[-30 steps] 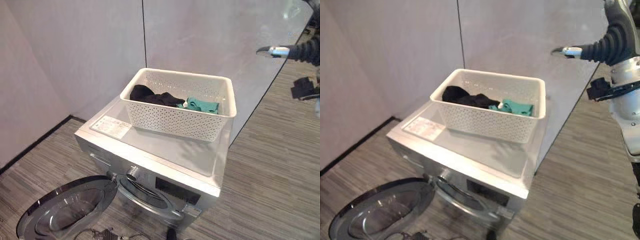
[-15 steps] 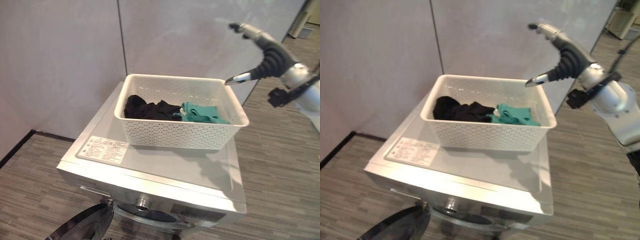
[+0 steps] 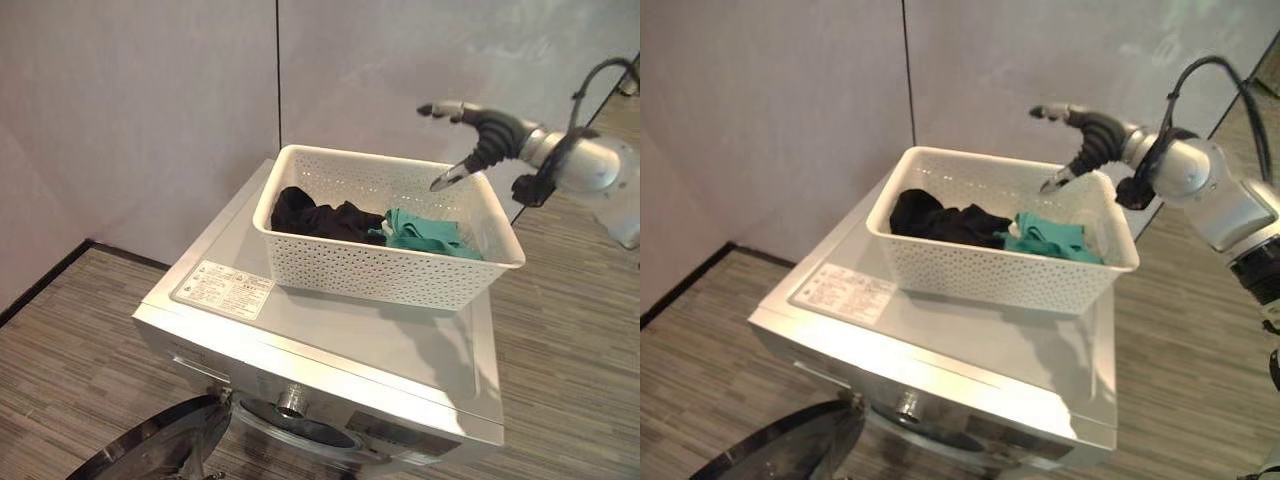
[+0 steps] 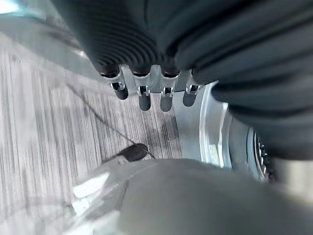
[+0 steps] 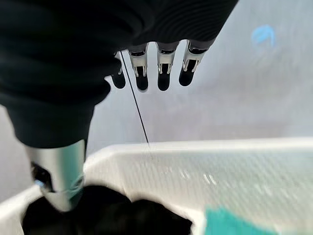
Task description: Grab the laundry basket,head to the washer,open it,put in the laundry and shut it.
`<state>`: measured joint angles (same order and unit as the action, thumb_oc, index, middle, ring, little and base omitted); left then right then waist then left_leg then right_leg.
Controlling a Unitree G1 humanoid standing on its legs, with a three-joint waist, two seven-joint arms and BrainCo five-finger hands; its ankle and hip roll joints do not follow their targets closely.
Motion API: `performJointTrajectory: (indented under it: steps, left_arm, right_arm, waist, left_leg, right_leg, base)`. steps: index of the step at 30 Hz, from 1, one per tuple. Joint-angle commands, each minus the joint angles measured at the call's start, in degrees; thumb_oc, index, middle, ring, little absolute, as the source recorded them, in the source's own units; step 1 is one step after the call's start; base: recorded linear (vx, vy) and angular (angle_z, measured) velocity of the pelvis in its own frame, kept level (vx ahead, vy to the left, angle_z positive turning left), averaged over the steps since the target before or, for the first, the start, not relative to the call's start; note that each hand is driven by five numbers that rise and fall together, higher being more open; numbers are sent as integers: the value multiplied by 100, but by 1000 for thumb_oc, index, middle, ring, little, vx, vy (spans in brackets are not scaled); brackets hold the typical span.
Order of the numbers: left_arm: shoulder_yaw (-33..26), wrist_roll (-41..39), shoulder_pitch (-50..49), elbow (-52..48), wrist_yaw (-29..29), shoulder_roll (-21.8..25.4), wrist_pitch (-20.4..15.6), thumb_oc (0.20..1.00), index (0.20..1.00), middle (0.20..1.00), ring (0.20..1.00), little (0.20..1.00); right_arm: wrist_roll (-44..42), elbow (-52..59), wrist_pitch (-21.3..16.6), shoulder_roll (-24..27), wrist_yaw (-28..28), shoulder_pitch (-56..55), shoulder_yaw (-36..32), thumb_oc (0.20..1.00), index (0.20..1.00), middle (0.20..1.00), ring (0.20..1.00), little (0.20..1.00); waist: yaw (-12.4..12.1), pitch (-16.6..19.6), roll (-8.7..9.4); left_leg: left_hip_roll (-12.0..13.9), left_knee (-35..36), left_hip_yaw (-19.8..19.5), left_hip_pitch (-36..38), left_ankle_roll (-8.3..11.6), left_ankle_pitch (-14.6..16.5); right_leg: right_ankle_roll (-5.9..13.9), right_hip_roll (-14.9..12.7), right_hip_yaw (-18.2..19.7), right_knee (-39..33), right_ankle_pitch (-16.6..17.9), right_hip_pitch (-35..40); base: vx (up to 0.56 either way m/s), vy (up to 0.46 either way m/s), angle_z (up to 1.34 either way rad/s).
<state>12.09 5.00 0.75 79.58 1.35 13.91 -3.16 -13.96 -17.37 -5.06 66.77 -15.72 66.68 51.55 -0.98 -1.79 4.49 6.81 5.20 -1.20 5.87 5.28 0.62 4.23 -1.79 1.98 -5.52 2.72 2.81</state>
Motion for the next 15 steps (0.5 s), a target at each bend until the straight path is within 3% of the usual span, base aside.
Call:
performJointTrajectory:
  steps: [1, 10, 15]
  left_arm:
    - [259, -82, -81, 510, 50, 303, 21, 1000, 1000, 1000, 1000, 1000]
    - [134, -15, -189, 492, 134, 404, 3, 1000, 1000, 1000, 1000, 1000]
    - [172, -3, -155, 411, 177, 364, 0, 1000, 1000, 1000, 1000, 1000]
  right_arm:
    - [-364, -372, 5, 191, -87, 622, 307, 1000, 1000, 1000, 1000, 1000]
    - [-489, 156, -10, 739, -404, 629, 761, 1000, 1000, 1000, 1000, 1000]
    - [-560, 264, 33, 783, -583, 424, 841, 1000, 1000, 1000, 1000, 1000]
  waist:
    - [-221, 194, 553]
    - [-275, -8, 653]
    - [-306, -81, 654]
  left_leg:
    - [414, -20, -119, -52, 215, -21]
    - [499, -20, -208, -183, 267, -71]
    - [510, -20, -289, -284, 289, -101]
  right_leg:
    - [363, -492, -293, 296, -279, -100]
    - [334, -439, -421, 355, -317, -182]
    - [325, -429, -525, 364, -328, -214]
  base:
    - [-30, -31, 9]
    - [-19, -16, 11]
    - [-12, -3, 6]
